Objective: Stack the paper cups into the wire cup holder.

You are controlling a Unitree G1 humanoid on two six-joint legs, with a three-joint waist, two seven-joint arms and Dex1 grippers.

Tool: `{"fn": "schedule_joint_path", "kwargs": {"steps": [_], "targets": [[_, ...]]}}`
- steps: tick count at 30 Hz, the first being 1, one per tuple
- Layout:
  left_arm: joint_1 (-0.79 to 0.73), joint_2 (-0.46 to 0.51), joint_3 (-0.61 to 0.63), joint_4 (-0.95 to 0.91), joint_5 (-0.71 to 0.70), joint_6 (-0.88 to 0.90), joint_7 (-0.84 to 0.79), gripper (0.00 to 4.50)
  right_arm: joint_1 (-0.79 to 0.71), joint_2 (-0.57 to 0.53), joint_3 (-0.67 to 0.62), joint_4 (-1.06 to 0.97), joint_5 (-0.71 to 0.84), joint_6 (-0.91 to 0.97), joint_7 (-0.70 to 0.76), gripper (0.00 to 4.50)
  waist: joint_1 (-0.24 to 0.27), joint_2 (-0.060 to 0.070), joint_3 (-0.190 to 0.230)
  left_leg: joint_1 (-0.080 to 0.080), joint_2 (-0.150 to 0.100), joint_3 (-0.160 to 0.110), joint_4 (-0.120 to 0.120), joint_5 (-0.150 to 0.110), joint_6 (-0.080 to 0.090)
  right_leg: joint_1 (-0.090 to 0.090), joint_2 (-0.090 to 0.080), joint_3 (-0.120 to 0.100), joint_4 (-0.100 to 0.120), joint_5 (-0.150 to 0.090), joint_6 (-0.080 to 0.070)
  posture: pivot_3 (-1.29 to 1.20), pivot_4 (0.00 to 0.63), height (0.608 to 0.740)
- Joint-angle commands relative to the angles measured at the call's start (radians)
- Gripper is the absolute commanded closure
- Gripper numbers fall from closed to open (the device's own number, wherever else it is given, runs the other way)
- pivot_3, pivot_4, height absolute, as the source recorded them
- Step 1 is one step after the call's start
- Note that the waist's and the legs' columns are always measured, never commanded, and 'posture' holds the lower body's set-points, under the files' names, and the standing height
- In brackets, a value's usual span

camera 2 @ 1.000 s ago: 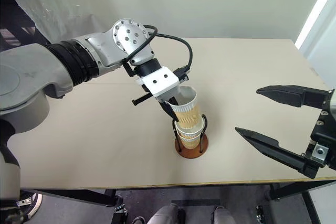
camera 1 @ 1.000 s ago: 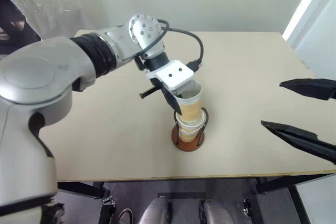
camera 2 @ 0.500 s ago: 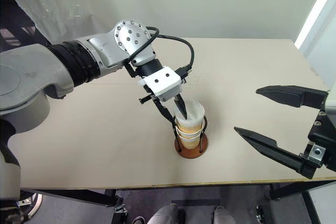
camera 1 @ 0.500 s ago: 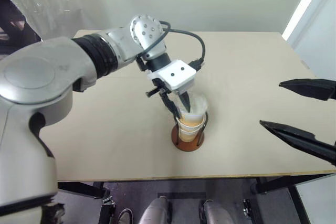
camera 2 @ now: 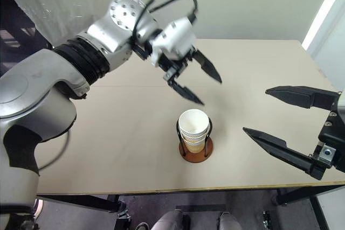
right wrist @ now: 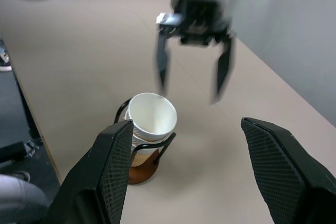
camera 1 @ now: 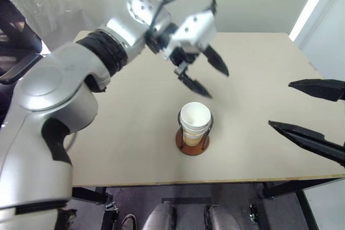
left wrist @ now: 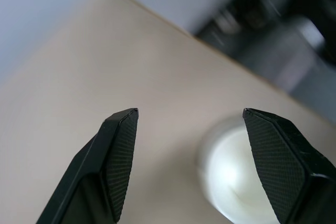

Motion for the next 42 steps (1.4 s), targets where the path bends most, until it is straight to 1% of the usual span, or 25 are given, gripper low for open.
{"fn": "schedule_joint_path", "kwargs": {"steps": [1, 3, 4, 6, 8, 9, 10, 12, 13, 15, 16, 18, 19, 21, 23, 26, 29, 31, 35, 42], "targets": [[0.056, 0.013, 0.211, 0.094, 0.073, 0.090, -0.031, 1.11, 0.034, 0.044, 0.014, 0.004, -0.158, 0.009, 0.066, 1.14, -0.002, 0.000, -0.001, 0.000, 0.001, 0.000, 0.000, 0.000, 0.000, 0.000, 0.000, 0.000, 0.000, 0.000, 0.000, 0.00, 0.150, 0.740], [0.087, 0.011, 0.296, 0.129, 0.137, 0.116, -0.031, 1.11, 0.060, 0.071, 0.016, 0.005, -0.233, 0.008, 0.116, 1.14, -0.004, 0.001, 0.000, 0.001, 0.000, 0.001, 0.000, 0.001, -0.001, 0.000, 0.001, 0.000, 0.000, 0.000, 0.000, 0.00, 0.150, 0.740], [0.107, 0.025, 0.330, 0.143, 0.166, 0.134, -0.031, 1.11, 0.074, 0.086, 0.023, 0.007, -0.270, 0.003, 0.140, 1.14, -0.001, 0.001, 0.000, 0.000, 0.000, 0.001, 0.000, 0.001, 0.000, 0.000, 0.000, 0.000, 0.000, 0.000, 0.000, 0.00, 0.150, 0.740], [0.142, 0.051, 0.389, 0.153, 0.219, 0.167, -0.031, 1.11, 0.103, 0.117, 0.033, 0.012, -0.349, -0.013, 0.196, 1.14, -0.006, 0.000, -0.001, 0.000, 0.000, 0.001, 0.000, 0.004, -0.005, -0.001, 0.001, 0.000, 0.000, 0.000, 0.000, 0.00, 0.150, 0.740], [0.197, 0.109, 0.469, 0.155, 0.258, 0.227, -0.031, 1.11, 0.145, 0.152, 0.094, 0.032, -0.479, -0.051, 0.231, 1.14, -0.006, 0.000, -0.001, 0.000, 0.000, 0.001, 0.000, 0.004, -0.004, -0.001, 0.000, 0.001, -0.001, 0.000, 0.000, 0.00, 0.150, 0.740], [0.222, 0.131, 0.510, 0.152, 0.277, 0.252, -0.031, 1.11, 0.162, 0.167, 0.124, 0.042, -0.537, -0.074, 0.242, 1.14, -0.005, 0.000, -0.001, 0.000, -0.001, 0.002, 0.000, 0.004, -0.004, -0.001, 0.002, 0.001, -0.001, 0.000, 0.000, 0.00, 0.150, 0.740], [0.244, 0.146, 0.549, 0.146, 0.296, 0.274, -0.031, 1.11, 0.177, 0.181, 0.146, 0.051, -0.586, -0.093, 0.252, 1.14, -0.007, -0.001, -0.001, 0.000, 0.001, 0.000, 0.000, 0.004, -0.004, -0.001, 0.000, 0.001, -0.001, 0.000, 0.000, 0.00, 0.150, 0.740], [0.293, 0.168, 0.626, 0.136, 0.336, 0.314, -0.031, 1.11, 0.193, 0.212, 0.186, 0.068, -0.661, -0.137, 0.269, 1.14, -0.005, -0.001, -0.001, 0.000, 0.000, 0.003, 0.000, 0.006, -0.004, -0.002, 0.004, 0.000, 0.000, 0.000, 0.000, 0.00, 0.150, 0.740], [0.318, 0.178, 0.662, 0.135, 0.363, 0.330, -0.031, 1.11, 0.199, 0.222, 0.206, 0.078, -0.699, -0.157, 0.277, 1.14, -0.005, -0.002, -0.002, 0.000, 0.001, 0.001, 0.000, 0.007, -0.003, -0.001, 0.000, 0.001, -0.001, 0.000, 0.000, 0.00, 0.150, 0.740], [0.372, 0.206, 0.720, 0.113, 0.413, 0.388, -0.031, 1.11, 0.202, 0.237, 0.240, 0.107, -0.765, -0.196, 0.302, 1.14, -0.001, -0.001, -0.001, 0.000, -0.001, 0.003, 0.000, 0.009, -0.002, -0.001, 0.003, -0.001, -0.001, 0.000, 0.001, 0.00, 0.150, 0.740], [0.402, 0.225, 0.746, 0.093, 0.427, 0.411, -0.031, 1.11, 0.203, 0.241, 0.256, 0.125, -0.793, -0.215, 0.319, 1.14, -0.001, -0.002, -0.002, 0.000, 0.000, 0.002, 0.000, 0.009, -0.001, 0.000, 0.000, 0.001, -0.001, 0.000, 0.001, 0.00, 0.150, 0.740], [0.464, 0.274, 0.781, 0.048, 0.457, 0.456, -0.031, 1.11, 0.209, 0.241, 0.289, 0.156, -0.855, -0.263, 0.371, 1.14, -0.002, -0.003, -0.002, 0.001, -0.001, 0.003, 0.000, 0.010, -0.001, 0.001, 0.002, 0.000, -0.001, 0.000, 0.001, 0.00, 0.150, 0.740], [0.489, 0.295, 0.793, 0.023, 0.465, 0.482, -0.031, 1.11, 0.209, 0.241, 0.302, 0.167, -0.877, -0.286, 0.399, 1.14, -0.002, -0.004, -0.002, 0.000, 0.000, 0.002, 0.000, 0.010, -0.001, 0.001, 0.000, 0.001, -0.001, 0.001, 0.001, 0.00, 0.150, 0.740], [0.562, 0.367, 0.794, -0.076, 0.438, 0.558, -0.031, 1.11, 0.208, 0.244, 0.330, 0.199, -0.928, -0.349, 0.471, 1.14, -0.005, -0.005, -0.002, 0.001, -0.001, 0.003, 0.000, 0.010, -0.002, 0.001, 0.002, 0.000, -0.001, 0.001, 0.001, 0.00, 0.150, 0.740], [0.635, 0.428, 0.796, -0.146, 0.433, 0.579, -0.031, 1.11, 0.207, 0.248, 0.362, 0.236, -0.979, -0.416, 0.539, 1.14, -0.007, -0.005, -0.002, 0.001, 0.000, 0.003, 0.000, 0.011, -0.003, 0.000, 0.002, 0.001, -0.001, 0.002, 0.000, 0.00, 0.150, 0.740], [0.708, 0.452, 0.851, -0.188, 0.457, 0.575, -0.031, 1.11, 0.190, 0.263, 0.396, 0.275, -1.021, -0.488, 0.604, 1.14, -0.003, -0.005, -0.003, 0.003, 0.000, 0.000, 0.000, 0.012, -0.004, 0.001, 0.001, 0.001, -0.001, 0.002, -0.002, 0.00, 0.150, 0.740], [0.754, 0.433, 0.945, -0.209, 0.486, 0.574, -0.027, 1.11, 0.168, 0.279, 0.428, 0.301, -1.044, -0.528, 0.629, 1.14, 0.000, -0.005, -0.002, 0.007, 0.000, -0.002, 0.000, 0.012, -0.004, 0.003, 0.001, 0.000, -0.001, 0.003, -0.004, 0.00, 0.150, 0.740], [0.790, 0.421, 1.009, -0.247, 0.491, 0.588, -0.018, 1.11, 0.160, 0.286, 0.447, 0.311, -1.057, -0.541, 0.639, 1.14, 0.000, -0.006, -0.003, 0.007, -0.001, -0.002, 0.000, 0.012, -0.004, 0.004, 0.001, 0.000, -0.001, 0.003, -0.009, 0.00, 0.150, 0.740], [0.851, 0.406, 1.086, -0.327, 0.523, 0.622, -0.006, 1.11, 0.147, 0.282, 0.466, 0.330, -1.055, -0.525, 0.657, 1.14, -0.008, -0.006, -0.003, 0.008, -0.001, -0.001, 0.000, 0.013, -0.003, 0.007, 0.001, 0.001, -0.001, 0.005, -0.013, 0.00, 0.150, 0.740], [0.942, 0.403, 1.187, -0.475, 0.555, 0.694, 0.027, 1.11, 0.132, 0.268, 0.460, 0.323, -1.002, -0.429, 0.662, 1.14, -0.014, -0.006, -0.002, 0.008, 0.000, -0.002, -0.004, 0.016, 0.000, 0.005, 0.002, 0.001, -0.001, 0.008, -0.019, 0.00, 0.150, 0.740]]}}
